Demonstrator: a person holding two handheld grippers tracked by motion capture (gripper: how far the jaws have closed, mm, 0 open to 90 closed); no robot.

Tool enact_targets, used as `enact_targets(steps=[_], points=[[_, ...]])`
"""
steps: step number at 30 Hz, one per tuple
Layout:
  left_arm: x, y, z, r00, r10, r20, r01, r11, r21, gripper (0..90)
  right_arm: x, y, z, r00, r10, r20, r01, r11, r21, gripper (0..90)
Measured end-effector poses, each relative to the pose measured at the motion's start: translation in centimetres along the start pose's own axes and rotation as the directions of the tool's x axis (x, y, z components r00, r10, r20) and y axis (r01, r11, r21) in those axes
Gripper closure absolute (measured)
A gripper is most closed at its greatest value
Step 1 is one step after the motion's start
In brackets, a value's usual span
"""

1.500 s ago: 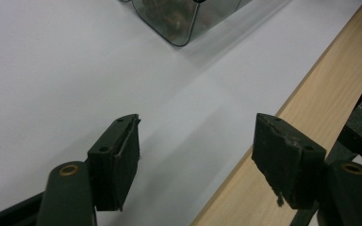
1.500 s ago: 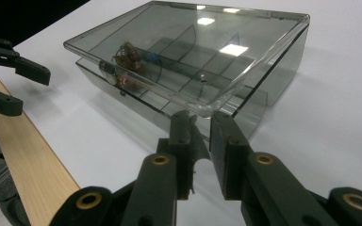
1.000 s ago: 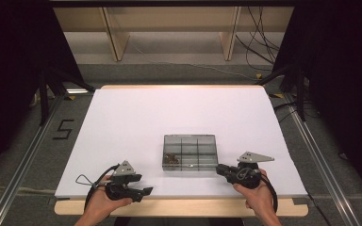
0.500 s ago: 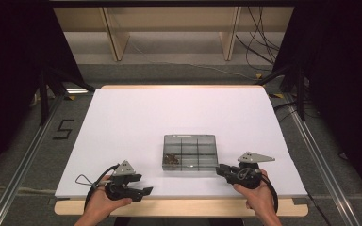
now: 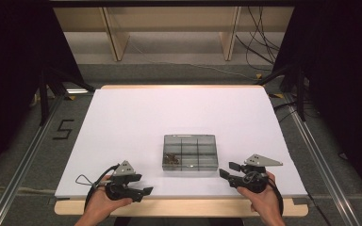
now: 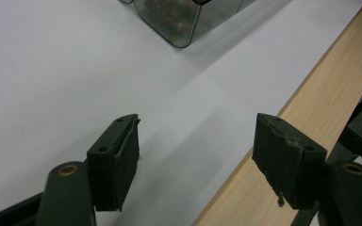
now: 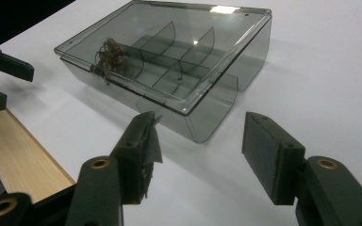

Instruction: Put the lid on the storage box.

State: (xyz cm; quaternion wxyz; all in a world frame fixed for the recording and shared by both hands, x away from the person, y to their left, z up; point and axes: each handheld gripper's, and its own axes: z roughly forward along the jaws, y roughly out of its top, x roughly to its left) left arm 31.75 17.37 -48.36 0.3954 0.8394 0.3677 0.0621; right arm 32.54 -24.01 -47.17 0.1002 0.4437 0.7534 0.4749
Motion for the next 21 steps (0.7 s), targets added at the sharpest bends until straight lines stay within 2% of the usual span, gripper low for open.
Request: enact_targets(steps=[1, 3, 4, 5, 6, 7, 9, 14, 15, 16, 17, 18, 19, 20, 21], points=[[0.0, 0.0, 0.0, 1.0, 0.001, -0.001, -0.001, 1.0, 0.0, 31.8, -0.2, 0.0, -0.1, 0.9994, -0.031, 0.012, 0.031, 1.0, -0.003, 44.1], [0.0, 0.0, 0.0, 1.0, 0.001, -0.001, -0.001, 1.0, 0.001, 31.7, -0.1, -0.2, -0.1, 0.9998, -0.02, 0.003, 0.02, 1.0, 0.002, 43.3], [0.0, 0.0, 0.1, 1.0, -0.009, -0.001, 0.009, 0.9999, -0.006, 31.5, 0.3, -0.4, -0.5, 0.9997, 0.026, 0.005, -0.026, 0.999, 0.026, 42.0], [0.1, 0.0, 0.1, 1.0, 0.004, -0.001, -0.004, 1.0, 0.003, 31.1, 0.1, -0.5, -0.4, 0.9999, -0.012, 0.008, 0.012, 1.0, 0.001, 41.8], [0.0, -0.1, 0.1, 0.9998, -0.019, -0.003, 0.019, 0.9998, -0.004, 30.9, 0.0, -0.6, -0.4, 0.9999, -0.015, 0.006, 0.015, 1.0, 0.008, 41.6], [0.0, 0.0, 0.1, 0.9998, -0.018, -0.005, 0.018, 0.9998, -0.004, 30.9, 0.1, -0.7, -0.6, 1.0, 0.006, 0.002, -0.006, 1.0, 0.012, 41.4], [0.0, 0.0, 0.1, 0.9998, -0.018, -0.003, 0.018, 0.9998, -0.007, 30.8, 0.1, -0.8, -0.5, 1.0, 0.004, 0.005, -0.004, 1.0, 0.0, 41.3], [0.1, 0.0, 0.0, 0.9999, 0.003, -0.014, -0.003, 1.0, 0.002, 30.8, 0.0, -1.1, -0.9, 0.9996, -0.029, 0.0, 0.029, 1.0, 0.008, 41.3], [0.0, 0.0, 0.1, 0.9998, -0.021, -0.005, 0.021, 0.9997, -0.008, 30.8, 0.3, -1.2, -1.0, 0.9999, -0.009, 0.007, 0.009, 1.0, 0.012, 41.3], [0.0, 0.0, 0.1, 0.9998, -0.021, -0.005, 0.021, 0.9997, -0.008, 30.8, 0.3, -1.2, -1.0, 0.9999, -0.009, 0.007, 0.009, 1.0, 0.012, 41.3], [0.0, 0.0, 0.0, 0.9999, -0.012, -0.008, 0.012, 0.9999, 0.0, 30.8, 0.5, -1.2, -1.2, 1.0, 0.0, 0.003, 0.0, 0.999, 0.037, 41.3], [0.0, 0.0, 0.0, 0.9999, -0.012, -0.008, 0.012, 0.9999, 0.0, 30.8, 0.4, -1.3, -1.1, 0.9997, -0.026, -0.005, 0.026, 0.999, 0.019, 41.3], [0.0, -0.1, 0.1, 0.9998, -0.02, -0.007, 0.02, 0.9998, -0.006, 30.8, 0.6, -1.4, -1.0, 1.0, -0.007, 0.002, 0.007, 1.0, 0.024, 41.3], [0.0, -0.1, 0.1, 0.9998, -0.02, -0.007, 0.02, 0.9998, -0.006, 30.8, 0.6, -1.4, -1.0, 1.0, -0.007, 0.002, 0.007, 1.0, 0.024, 41.3], [0.0, -0.1, 0.1, 0.9998, -0.017, -0.006, 0.017, 0.9998, -0.004, 30.8, 0.4, -1.5, -1.2, 0.9992, -0.039, -0.009, 0.039, 0.999, 0.016, 41.2]])
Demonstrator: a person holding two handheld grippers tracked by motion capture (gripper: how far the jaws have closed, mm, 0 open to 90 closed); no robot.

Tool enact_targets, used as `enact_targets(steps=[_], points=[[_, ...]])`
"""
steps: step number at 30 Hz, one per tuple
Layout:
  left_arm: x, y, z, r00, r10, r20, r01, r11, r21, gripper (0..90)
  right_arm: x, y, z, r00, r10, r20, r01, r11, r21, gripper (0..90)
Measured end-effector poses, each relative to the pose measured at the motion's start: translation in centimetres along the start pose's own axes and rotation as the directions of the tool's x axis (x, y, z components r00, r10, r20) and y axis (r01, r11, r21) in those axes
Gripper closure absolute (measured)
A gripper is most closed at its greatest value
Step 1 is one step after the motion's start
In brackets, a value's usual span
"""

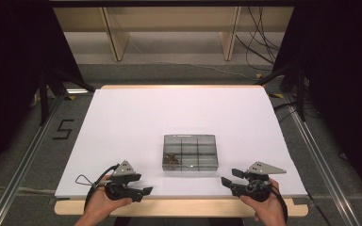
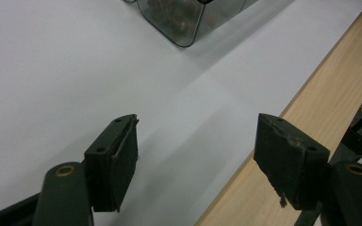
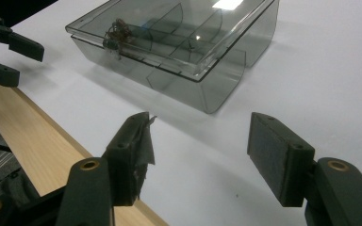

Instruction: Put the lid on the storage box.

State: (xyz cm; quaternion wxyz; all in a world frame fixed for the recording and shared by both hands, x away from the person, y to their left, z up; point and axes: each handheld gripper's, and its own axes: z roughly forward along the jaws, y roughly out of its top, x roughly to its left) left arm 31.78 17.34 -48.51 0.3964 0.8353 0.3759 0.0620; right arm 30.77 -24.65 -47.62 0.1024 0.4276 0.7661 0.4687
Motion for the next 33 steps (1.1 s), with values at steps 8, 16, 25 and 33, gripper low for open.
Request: enact_targets(steps=[8, 16, 25, 33], points=[[0.0, 0.0, 0.0, 1.0, -0.001, 0.0, 0.001, 1.0, 0.0, 30.8, 0.5, -0.6, -0.6, 0.9995, 0.033, 0.001, -0.033, 0.999, 0.014, 40.5], [0.0, 0.0, 0.0, 0.9999, 0.01, -0.002, -0.01, 0.9999, 0.009, 30.8, 0.7, -1.5, -1.1, 0.9995, 0.026, 0.016, -0.026, 0.999, 0.04, 38.8], [0.0, 0.0, 0.0, 1.0, 0.006, -0.008, -0.006, 1.0, 0.006, 30.7, 0.9, -2.1, -1.7, 0.9998, -0.013, 0.012, 0.013, 0.999, 0.04, 36.6], [0.1, 0.1, 0.0, 0.9997, 0.025, 0.002, -0.025, 0.9995, 0.018, 30.2, 1.6, -2.7, -1.8, 0.9966, -0.081, 0.015, 0.079, 0.992, 0.093, 33.7]])
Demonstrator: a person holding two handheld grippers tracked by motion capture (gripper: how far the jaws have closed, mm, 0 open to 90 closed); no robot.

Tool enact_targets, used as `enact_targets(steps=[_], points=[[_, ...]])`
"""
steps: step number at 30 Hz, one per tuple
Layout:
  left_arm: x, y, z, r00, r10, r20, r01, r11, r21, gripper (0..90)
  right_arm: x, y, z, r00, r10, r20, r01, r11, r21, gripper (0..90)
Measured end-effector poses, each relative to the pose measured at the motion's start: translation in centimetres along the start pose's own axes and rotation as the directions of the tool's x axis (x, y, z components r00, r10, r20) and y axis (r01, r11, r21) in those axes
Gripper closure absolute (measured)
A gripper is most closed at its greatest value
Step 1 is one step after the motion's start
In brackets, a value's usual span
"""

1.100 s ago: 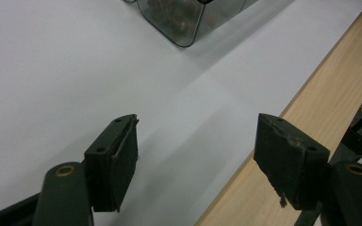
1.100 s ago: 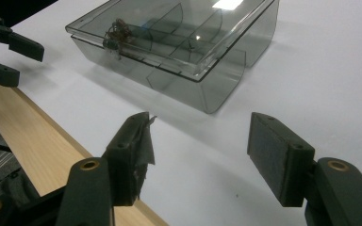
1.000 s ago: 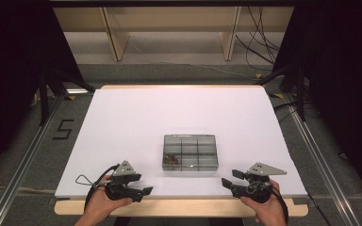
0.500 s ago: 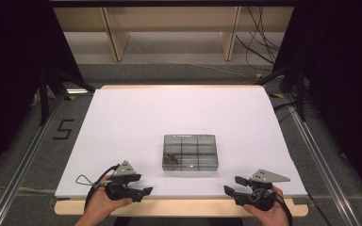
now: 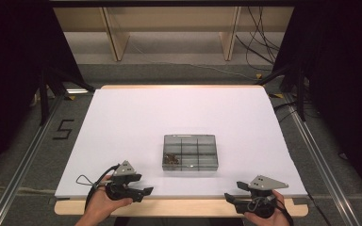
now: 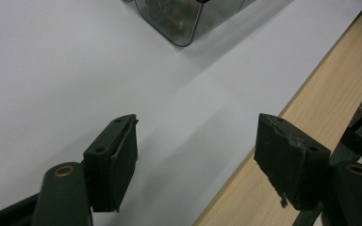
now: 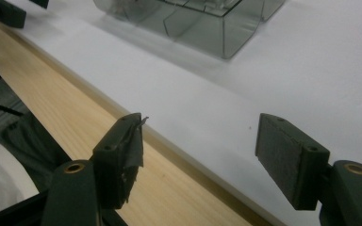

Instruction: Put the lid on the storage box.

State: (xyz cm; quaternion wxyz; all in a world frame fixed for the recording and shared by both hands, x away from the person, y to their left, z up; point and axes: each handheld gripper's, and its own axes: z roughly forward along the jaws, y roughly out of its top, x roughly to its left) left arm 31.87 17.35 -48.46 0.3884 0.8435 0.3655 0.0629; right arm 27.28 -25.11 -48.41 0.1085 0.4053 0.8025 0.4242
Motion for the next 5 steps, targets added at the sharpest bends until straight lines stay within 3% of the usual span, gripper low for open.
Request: enact_targets(steps=[1, 3, 4, 5], points=[[-0.05, 0.01, 0.08, 1.0, -0.009, -0.003, 0.009, 1.0, 0.002, 29.7, 0.14, -0.09, 0.0, 0.9995, -0.029, 0.012, 0.029, 0.999, 0.016, 33.5], [-0.26, -0.04, 0.19, 0.9996, -0.026, 0.004, 0.026, 0.9997, -0.001, 29.4, 0.48, -0.19, 0.04, 0.9996, -0.023, 0.019, 0.022, 0.999, 0.027, 33.3], [-0.4, -0.08, 0.15, 0.9997, -0.024, -0.005, 0.024, 0.9997, 0.001, 29.1, 0.25, -0.19, 0.15, 0.9979, -0.059, 0.025, 0.059, 0.998, 0.025, 33.2], [-0.4, -0.08, 0.15, 0.9997, -0.024, -0.005, 0.024, 0.9997, 0.001, 29.1, 0.25, -0.19, 0.15, 0.9979, -0.059, 0.025, 0.059, 0.998, 0.025, 33.2]])
